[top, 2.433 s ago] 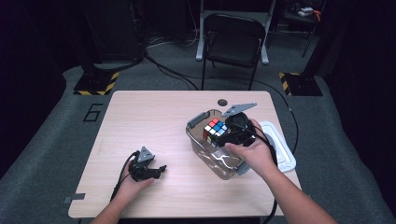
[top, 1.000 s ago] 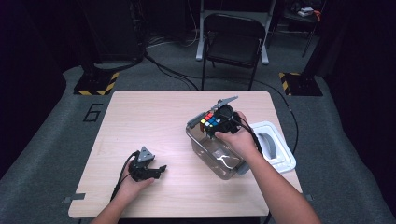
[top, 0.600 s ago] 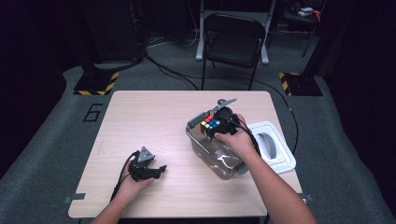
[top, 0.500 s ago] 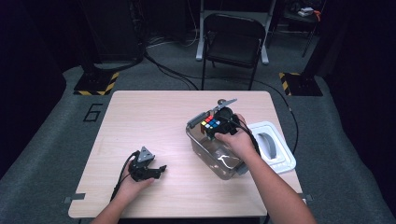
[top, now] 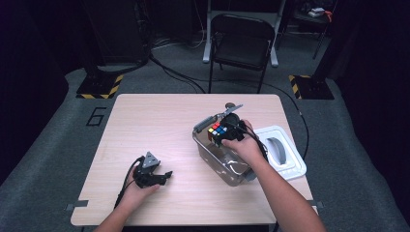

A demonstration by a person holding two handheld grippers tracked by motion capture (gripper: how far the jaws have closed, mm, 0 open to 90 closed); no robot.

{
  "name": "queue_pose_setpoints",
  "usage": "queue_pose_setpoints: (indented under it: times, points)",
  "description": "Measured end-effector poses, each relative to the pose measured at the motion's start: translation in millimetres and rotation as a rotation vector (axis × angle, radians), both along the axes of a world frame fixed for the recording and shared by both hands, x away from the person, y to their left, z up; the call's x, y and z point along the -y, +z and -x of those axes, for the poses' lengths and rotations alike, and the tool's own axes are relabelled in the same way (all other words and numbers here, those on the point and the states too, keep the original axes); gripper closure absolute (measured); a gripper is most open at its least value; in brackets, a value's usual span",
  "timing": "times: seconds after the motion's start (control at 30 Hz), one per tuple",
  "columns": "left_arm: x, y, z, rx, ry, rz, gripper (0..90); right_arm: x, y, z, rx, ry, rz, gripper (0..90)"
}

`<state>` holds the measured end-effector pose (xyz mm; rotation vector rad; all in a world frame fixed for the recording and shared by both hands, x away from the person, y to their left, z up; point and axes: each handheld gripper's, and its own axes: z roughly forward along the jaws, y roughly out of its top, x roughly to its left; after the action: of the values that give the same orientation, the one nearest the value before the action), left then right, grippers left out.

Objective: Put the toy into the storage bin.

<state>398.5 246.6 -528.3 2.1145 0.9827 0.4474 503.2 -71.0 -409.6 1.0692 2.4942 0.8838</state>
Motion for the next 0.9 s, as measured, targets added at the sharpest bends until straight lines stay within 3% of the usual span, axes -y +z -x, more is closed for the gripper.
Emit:
queue_pose_setpoints:
  times: [0.9]
  points:
    - [-0.1,0.0,0.0,0.000,-0.001,-0.001,29.6,-9.2,-15.6,-7.0,-0.042,0.003,0.011,33.9]
